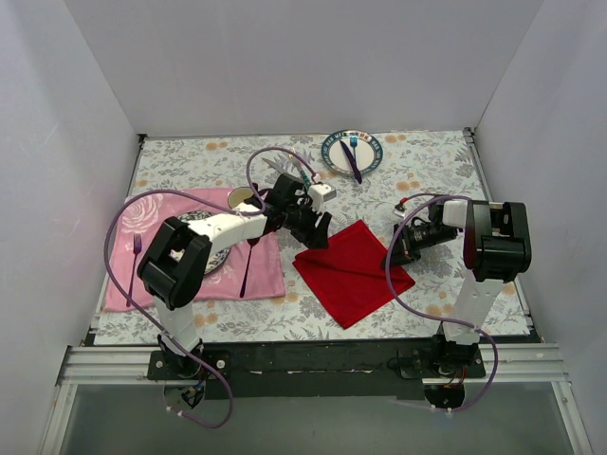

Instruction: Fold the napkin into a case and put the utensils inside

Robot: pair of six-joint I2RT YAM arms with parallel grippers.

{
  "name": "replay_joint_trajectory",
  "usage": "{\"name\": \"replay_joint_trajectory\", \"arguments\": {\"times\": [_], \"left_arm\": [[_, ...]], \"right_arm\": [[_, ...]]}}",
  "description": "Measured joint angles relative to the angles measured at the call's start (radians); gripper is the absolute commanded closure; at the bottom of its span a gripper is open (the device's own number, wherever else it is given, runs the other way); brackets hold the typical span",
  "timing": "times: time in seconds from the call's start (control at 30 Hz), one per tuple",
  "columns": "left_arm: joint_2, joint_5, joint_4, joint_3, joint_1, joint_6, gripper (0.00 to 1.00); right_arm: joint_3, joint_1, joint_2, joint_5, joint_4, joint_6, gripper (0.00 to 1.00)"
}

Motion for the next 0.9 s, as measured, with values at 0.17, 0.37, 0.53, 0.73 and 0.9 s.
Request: {"name": "replay_joint_trajectory", "arguments": {"times": [0.17, 0.37, 0.53, 0.73, 0.9], "left_arm": [[0.035, -0.023, -0.021, 0.0, 0.0, -0.001, 0.54], [0.07, -0.061, -0.05, 0.0, 0.0, -0.003, 0.65], [0.078, -0.099, -0.064, 0.0, 0.0, -0.008, 0.76], [0.106, -0.115, -0.068, 0.0, 0.0, -0.008, 0.71], [0.107, -0.128, -0.08, 0.016, 0.001, 0.0, 0.52]], "right_arm": [[0.003, 0.001, 0.0, 0.007, -0.001, 0.002, 0.85], [0.025, 0.002, 0.005, 0.023, 0.0, 0.005, 0.85], [0.04, 0.004, 0.014, 0.025, -0.001, 0.005, 0.85], [0.045, 0.008, 0.015, 0.029, -0.001, 0.005, 0.85], [0.047, 0.012, 0.015, 0.029, -0.002, 0.003, 0.85]]}}
